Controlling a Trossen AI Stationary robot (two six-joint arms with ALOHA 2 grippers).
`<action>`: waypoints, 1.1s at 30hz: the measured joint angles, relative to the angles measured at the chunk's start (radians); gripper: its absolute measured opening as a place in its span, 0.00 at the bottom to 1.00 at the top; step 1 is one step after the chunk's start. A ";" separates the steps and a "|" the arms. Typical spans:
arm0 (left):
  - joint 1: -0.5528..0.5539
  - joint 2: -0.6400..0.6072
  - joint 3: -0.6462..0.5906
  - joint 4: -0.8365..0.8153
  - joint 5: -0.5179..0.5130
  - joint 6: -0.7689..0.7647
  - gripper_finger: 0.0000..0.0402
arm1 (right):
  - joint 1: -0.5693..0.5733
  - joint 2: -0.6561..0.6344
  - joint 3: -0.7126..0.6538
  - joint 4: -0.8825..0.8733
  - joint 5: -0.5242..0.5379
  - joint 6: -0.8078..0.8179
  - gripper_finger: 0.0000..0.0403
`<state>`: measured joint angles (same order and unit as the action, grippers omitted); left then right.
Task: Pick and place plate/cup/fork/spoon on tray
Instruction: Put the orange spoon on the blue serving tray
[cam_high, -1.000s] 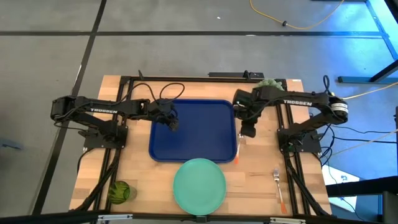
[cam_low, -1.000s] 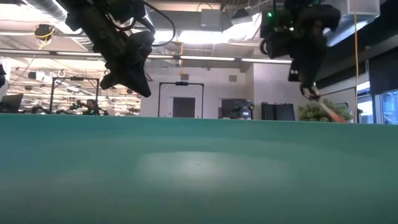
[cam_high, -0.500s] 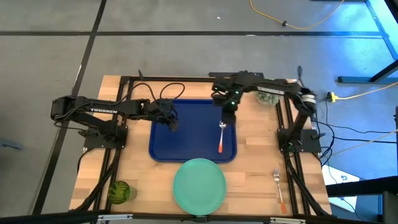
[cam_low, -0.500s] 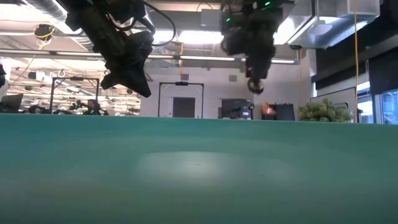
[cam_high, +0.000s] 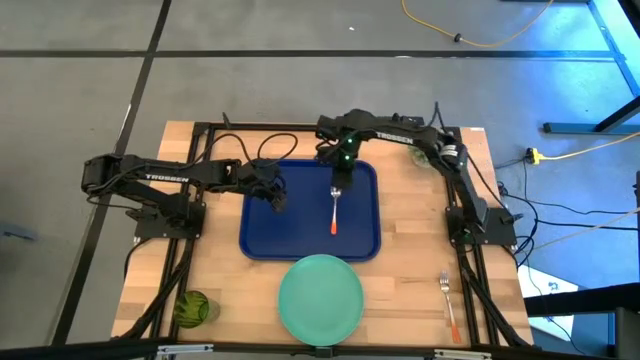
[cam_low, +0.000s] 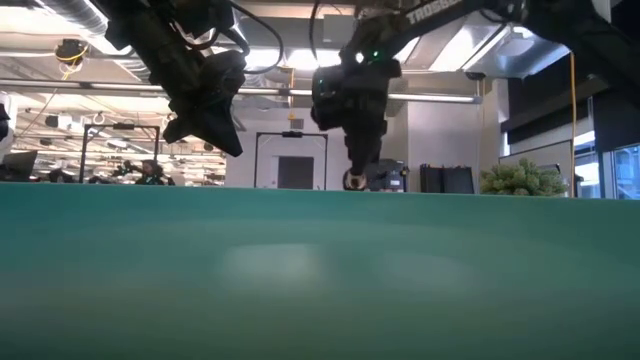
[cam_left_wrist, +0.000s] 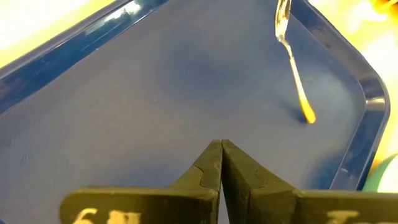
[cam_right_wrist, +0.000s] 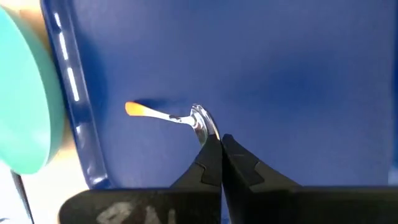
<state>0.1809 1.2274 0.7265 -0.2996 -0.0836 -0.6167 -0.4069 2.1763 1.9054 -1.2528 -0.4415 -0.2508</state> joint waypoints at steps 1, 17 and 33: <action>0.000 0.000 0.000 -0.001 0.000 0.000 0.00 | -0.003 0.010 0.001 -0.004 -0.014 -0.014 0.00; 0.000 0.000 0.000 -0.003 0.000 -0.001 0.00 | -0.029 0.100 0.003 0.038 -0.028 -0.046 0.00; 0.000 0.000 0.000 -0.003 0.000 -0.002 0.00 | -0.037 0.160 0.003 0.096 -0.023 -0.036 0.00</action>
<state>0.1810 1.2274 0.7265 -0.3026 -0.0837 -0.6189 -0.4443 2.3367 1.9087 -1.1569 -0.4648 -0.2870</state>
